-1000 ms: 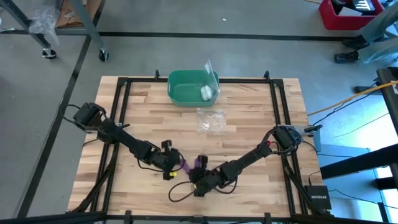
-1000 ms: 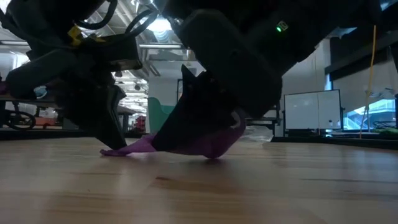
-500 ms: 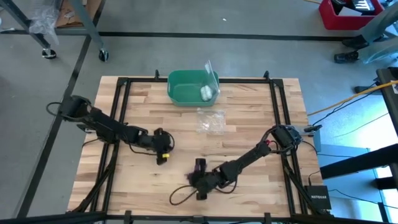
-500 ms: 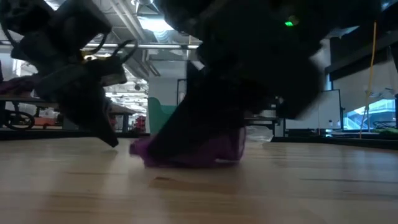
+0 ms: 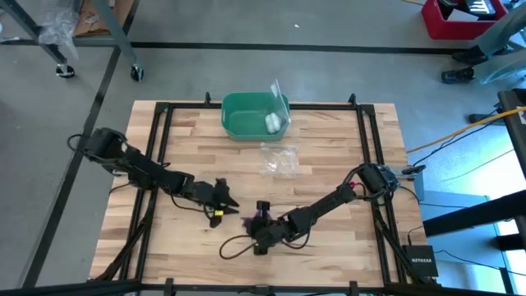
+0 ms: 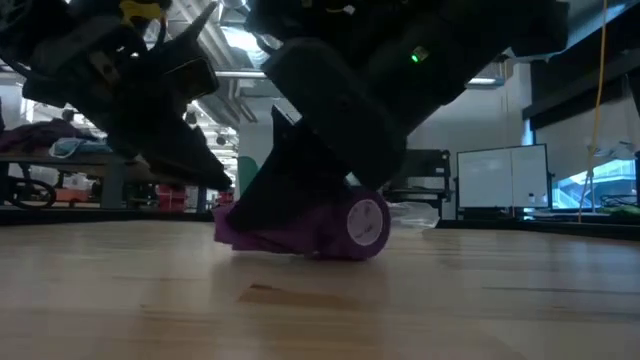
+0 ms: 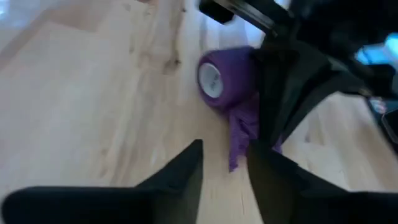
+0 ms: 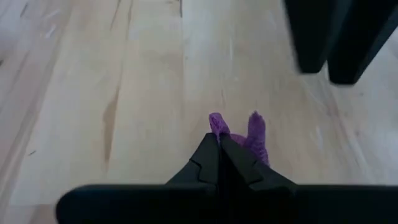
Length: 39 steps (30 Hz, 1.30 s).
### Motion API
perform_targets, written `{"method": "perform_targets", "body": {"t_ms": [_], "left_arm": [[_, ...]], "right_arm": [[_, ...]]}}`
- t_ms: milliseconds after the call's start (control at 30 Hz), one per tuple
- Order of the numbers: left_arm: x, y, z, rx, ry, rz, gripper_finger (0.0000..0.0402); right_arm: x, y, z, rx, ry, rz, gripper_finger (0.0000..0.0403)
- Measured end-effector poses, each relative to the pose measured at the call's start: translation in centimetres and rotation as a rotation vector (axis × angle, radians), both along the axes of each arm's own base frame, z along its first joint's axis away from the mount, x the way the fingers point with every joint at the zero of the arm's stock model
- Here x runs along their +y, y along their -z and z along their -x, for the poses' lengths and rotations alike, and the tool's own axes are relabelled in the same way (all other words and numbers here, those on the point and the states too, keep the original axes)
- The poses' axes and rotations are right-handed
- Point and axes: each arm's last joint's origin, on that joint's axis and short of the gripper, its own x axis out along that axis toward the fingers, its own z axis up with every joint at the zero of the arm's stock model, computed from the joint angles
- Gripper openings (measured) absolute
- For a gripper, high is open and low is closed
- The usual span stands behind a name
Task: Roll bandage
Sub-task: Roll the violet bandage
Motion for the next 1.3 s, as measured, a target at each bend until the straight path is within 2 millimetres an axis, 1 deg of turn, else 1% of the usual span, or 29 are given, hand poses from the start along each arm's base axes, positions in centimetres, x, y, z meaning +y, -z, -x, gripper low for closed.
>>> {"method": "perform_targets", "body": {"t_ms": [100,167,333,467,533,567,633,667,700,733,833,900,1033,1133,1300], "left_arm": [[-0.9,0.7,-0.9,0.016,0.044,-0.048,0.0150],[-1.6,1.3,-1.6,0.035,0.074,-0.072,0.0159],[-3.1,2.5,-2.9,0.058,0.149,-0.142,0.0164],[-3.5,2.4,-3.3,0.048,0.163,-0.156,0.0162],[-3.4,2.4,-3.5,0.047,0.164,-0.157,0.0144],[-3.4,2.3,-3.5,0.050,0.169,-0.163,0.0126],[-3.3,2.4,-3.5,0.067,0.176,-0.192,0.0075],[-3.2,2.6,-3.4,0.086,0.171,-0.211,0.0044],[-3.1,2.7,-3.2,0.112,0.168,-0.224,0.0023],[-3.0,2.6,-3.1,0.128,0.158,-0.231,0.0014],[-2.6,2.0,-2.3,0.209,0.100,-0.253,0.0015],[-2.3,1.2,-1.6,0.254,0.080,-0.265,0.0007],[-2.3,-0.1,0.1,0.326,0.032,-0.302,0.0004],[-2.0,-0.2,1.5,0.407,0.004,-0.330,0.0003],[-2.1,-0.4,2.1,0.447,-0.034,-0.309,0.0002]], "right_arm": [[-0.2,0.0,-0.1,0.001,0.002,-0.004,0.0005],[-0.2,0.0,-0.1,0.000,0.001,-0.004,0.0005],[-0.2,0.0,-0.1,-0.003,0.006,0.000,0.0005],[-0.2,0.0,-0.1,-0.007,0.007,-0.001,0.0005],[-0.2,-0.1,-0.2,-0.012,0.007,-0.003,0.0005],[-0.2,-0.1,-0.2,-0.017,0.008,-0.005,0.0005],[-0.2,-0.2,-0.2,-0.023,0.007,-0.010,0.0005],[-0.1,-0.2,-0.3,-0.026,0.000,-0.019,0.0005],[-0.1,-0.3,-0.3,-0.028,0.000,-0.020,0.0005],[-0.1,-0.3,-0.4,-0.027,0.001,-0.019,0.0005],[0.1,-0.8,-0.6,-0.028,0.000,-0.014,0.0005],[0.2,-1.2,-0.8,-0.026,-0.007,0.004,0.0005],[0.4,-2.1,-1.3,-0.038,-0.004,-0.001,0.0005],[0.9,-2.6,-1.4,-0.043,-0.016,-0.005,0.0005],[0.6,-3.0,-1.8,-0.070,0.031,-0.019,0.0005]]}}
